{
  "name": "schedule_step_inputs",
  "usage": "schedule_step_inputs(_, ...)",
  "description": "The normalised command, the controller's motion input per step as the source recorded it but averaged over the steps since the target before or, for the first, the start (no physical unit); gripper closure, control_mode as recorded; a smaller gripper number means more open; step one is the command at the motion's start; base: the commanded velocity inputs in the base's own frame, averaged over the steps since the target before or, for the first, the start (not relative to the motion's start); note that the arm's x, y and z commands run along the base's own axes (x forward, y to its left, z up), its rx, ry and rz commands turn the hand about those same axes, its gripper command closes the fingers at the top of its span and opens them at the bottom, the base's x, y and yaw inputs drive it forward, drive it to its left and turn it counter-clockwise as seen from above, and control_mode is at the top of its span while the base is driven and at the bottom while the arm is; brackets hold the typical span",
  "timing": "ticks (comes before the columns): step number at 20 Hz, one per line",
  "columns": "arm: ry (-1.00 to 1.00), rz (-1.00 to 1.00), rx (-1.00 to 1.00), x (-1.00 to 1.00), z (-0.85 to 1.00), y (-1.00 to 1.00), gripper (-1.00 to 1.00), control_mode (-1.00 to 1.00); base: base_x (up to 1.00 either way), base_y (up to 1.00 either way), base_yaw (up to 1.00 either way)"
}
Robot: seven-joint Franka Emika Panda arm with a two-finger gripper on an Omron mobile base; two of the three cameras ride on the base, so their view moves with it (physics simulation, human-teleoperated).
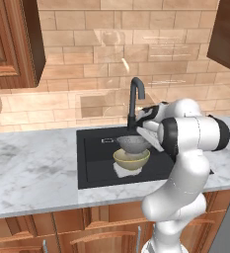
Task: Pick the bowl and colander and place them in the sink. Then turn on the water.
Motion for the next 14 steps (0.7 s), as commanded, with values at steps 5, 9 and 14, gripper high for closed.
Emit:
schedule_step_inputs(5, 0.00, 0.00, 0.00, 0.10, -0.28, 0.00, 1.00, -1.00, 0.00, 0.00, 0.00)
schedule_step_inputs(9, 0.00, 0.00, 0.00, 0.00, -0.31, -0.02, 1.00, -1.00, 0.00, 0.00, 0.00)
schedule_step_inputs(14, 0.00, 0.00, 0.00, 0.00, -0.22, 0.00, 1.00, -1.00, 0.00, 0.00, 0.00)
